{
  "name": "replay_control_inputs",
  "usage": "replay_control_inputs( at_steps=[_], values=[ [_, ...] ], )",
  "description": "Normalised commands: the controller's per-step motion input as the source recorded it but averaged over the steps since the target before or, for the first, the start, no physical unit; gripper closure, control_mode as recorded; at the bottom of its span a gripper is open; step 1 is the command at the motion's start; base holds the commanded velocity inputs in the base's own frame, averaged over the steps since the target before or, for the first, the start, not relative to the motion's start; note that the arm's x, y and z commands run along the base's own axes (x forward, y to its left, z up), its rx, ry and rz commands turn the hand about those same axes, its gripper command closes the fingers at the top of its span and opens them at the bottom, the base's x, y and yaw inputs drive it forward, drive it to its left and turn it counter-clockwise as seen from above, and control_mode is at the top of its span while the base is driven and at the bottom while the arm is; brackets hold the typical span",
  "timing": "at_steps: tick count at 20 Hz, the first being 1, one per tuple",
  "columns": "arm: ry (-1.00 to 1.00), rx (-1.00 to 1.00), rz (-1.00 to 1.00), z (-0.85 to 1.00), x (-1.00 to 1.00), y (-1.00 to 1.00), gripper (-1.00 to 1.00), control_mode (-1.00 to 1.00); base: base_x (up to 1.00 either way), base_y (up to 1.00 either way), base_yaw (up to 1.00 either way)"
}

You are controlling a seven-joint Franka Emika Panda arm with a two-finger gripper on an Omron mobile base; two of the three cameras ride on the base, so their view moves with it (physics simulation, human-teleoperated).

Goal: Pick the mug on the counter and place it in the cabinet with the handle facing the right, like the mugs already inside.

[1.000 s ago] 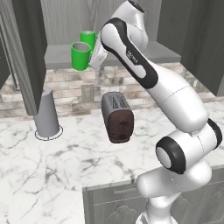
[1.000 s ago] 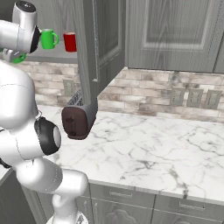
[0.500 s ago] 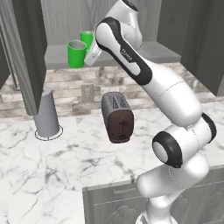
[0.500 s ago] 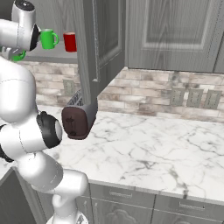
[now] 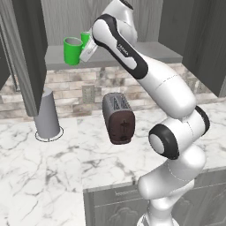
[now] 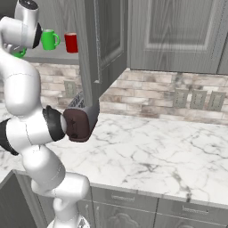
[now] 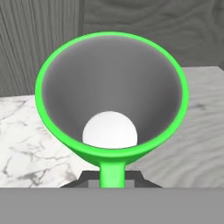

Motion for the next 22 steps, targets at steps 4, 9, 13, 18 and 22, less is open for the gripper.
replay_control_inputs(
  at_steps=[4, 9, 13, 18, 22],
  values=[
    [0.0, 0.0, 0.02, 0.02, 0.24, 0.15, 1.0, -1.0, 0.0, 0.0, 0.0],
    [0.0, 0.0, 0.02, 0.0, 0.22, 0.11, 1.0, -1.0, 0.0, 0.0, 0.0],
    [0.0, 0.0, 0.03, -0.01, 0.2, 0.1, 1.0, -1.0, 0.0, 0.0, 0.0],
    [-0.02, 0.01, 0.03, -0.08, 0.19, 0.1, 1.0, -1.0, 0.0, 0.0, 0.0],
    [-0.04, 0.01, 0.03, -0.05, 0.18, 0.09, 1.0, -1.0, 0.0, 0.0, 0.0]
  ],
)
